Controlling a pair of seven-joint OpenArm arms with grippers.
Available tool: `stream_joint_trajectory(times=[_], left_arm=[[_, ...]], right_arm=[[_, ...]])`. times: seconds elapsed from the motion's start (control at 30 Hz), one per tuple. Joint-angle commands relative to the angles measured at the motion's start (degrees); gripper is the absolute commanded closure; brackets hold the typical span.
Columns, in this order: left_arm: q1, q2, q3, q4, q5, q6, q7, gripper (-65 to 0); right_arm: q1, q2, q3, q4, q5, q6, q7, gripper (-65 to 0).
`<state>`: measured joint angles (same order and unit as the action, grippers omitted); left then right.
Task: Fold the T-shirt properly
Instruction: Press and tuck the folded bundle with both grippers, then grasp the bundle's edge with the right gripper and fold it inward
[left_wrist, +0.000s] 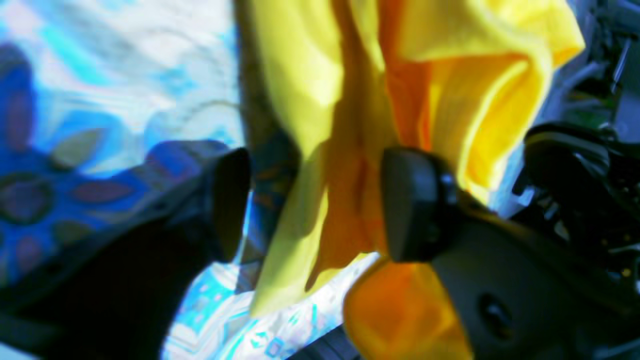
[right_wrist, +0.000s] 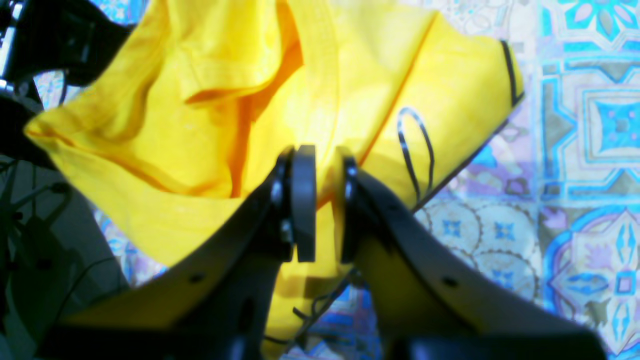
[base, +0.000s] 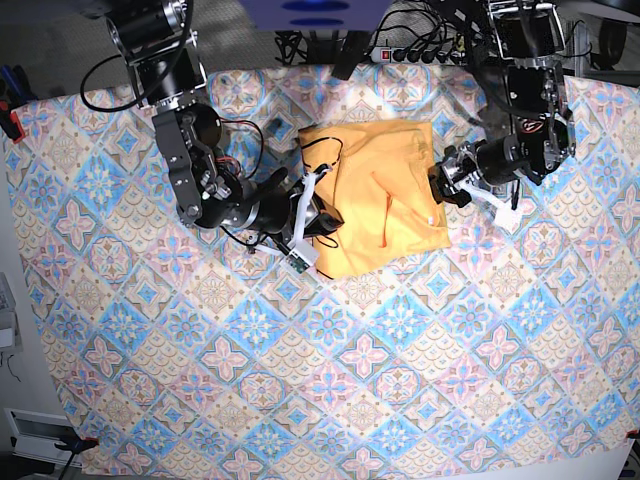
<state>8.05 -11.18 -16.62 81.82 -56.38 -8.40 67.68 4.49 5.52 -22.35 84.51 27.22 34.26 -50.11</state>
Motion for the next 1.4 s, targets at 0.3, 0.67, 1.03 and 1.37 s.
stream_joint_trajectory(times=[0.3, 0.67, 1.03, 1.37], left_arm=[[6.1, 0.7, -7.0, 12.1, -9.2, -3.9, -0.5, -46.6], [7.4, -0.1, 3.2, 17.8, -7.6, -4.1, 2.3, -46.5], [8.2, 0.1, 6.2, 17.7, 2.5, -4.1, 2.1, -32.6], [7.7, 0.2, 7.2, 17.7, 3.7, -4.1, 2.0, -13.0]], right_arm=[[1.0, -0.3, 0.2, 0.8, 0.7, 0.4, 1.4, -6.5], [2.0, -0.4, -2.2, 1.5, -4.9, 0.4, 1.4, -6.7], [12.9, -0.6, -19.7, 3.9, -5.6, 0.4, 1.5, -6.7], [13.8, -3.9, -24.3, -5.7, -23.9, 0.2, 6.5, -18.4]])
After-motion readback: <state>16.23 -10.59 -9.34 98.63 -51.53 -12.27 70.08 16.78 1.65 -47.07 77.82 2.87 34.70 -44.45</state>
